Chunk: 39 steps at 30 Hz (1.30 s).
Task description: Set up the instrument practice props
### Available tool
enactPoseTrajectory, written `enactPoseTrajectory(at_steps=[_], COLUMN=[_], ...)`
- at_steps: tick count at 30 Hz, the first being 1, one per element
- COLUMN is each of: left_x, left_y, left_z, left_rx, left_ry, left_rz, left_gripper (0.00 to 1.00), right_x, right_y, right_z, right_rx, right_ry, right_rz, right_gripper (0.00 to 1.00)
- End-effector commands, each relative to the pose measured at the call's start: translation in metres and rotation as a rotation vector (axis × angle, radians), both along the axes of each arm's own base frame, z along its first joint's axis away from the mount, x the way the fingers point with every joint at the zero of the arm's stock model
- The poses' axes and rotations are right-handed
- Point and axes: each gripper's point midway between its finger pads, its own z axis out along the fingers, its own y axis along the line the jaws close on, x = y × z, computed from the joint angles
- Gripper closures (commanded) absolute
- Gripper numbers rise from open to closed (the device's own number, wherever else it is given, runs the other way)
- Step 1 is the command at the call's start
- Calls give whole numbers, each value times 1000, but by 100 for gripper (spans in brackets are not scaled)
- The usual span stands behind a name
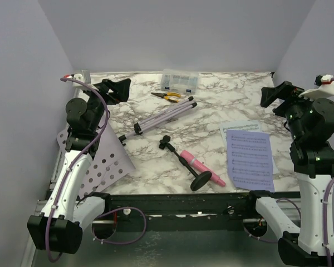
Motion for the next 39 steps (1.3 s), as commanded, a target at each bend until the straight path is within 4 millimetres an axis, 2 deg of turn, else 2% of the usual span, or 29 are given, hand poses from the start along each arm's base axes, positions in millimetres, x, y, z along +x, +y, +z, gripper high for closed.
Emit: enactPoseTrajectory(at_steps=[1,3,9,15,17,21,27,33,36,39], left_x=[3,5,8,12,14,16,20,24,24,25], left_y=[-8,-10,-14,-18,-18,-19,-16,-7,-5,-3], left_z=[-7,-10,-13,-18,-21,-23,-26,-28,-27,-27], left_rx=[-24,-30,-40,-53,-50,-46,-50,-44,-37,-31], left_ry=[28,37,56,79,86,92,111,131,129,131], left_rz=[-40,-49,-71,-88,-87,-93,-96,-64,-54,-48], left_gripper=[1,1,1,1,1,1,1,1,1,1], right_x=[16,23,59,88,95,107,118,130,122,119], right_y=[-1,3,46,97,122,189,276,341,377,400], right_z=[-39,-54,-108,-139,-145,-159,-194,-232,-260,-274], right_rx=[12,25,37,52,0,-185,-495,-753,-963,-1064], right_ry=[96,122,189,175,150,96,4,-57,-123,-206], right_rz=[-3,18,276,554,612,736,924,1041,1144,1195], right_gripper=[0,0,0,0,0,0,0,0,0,0])
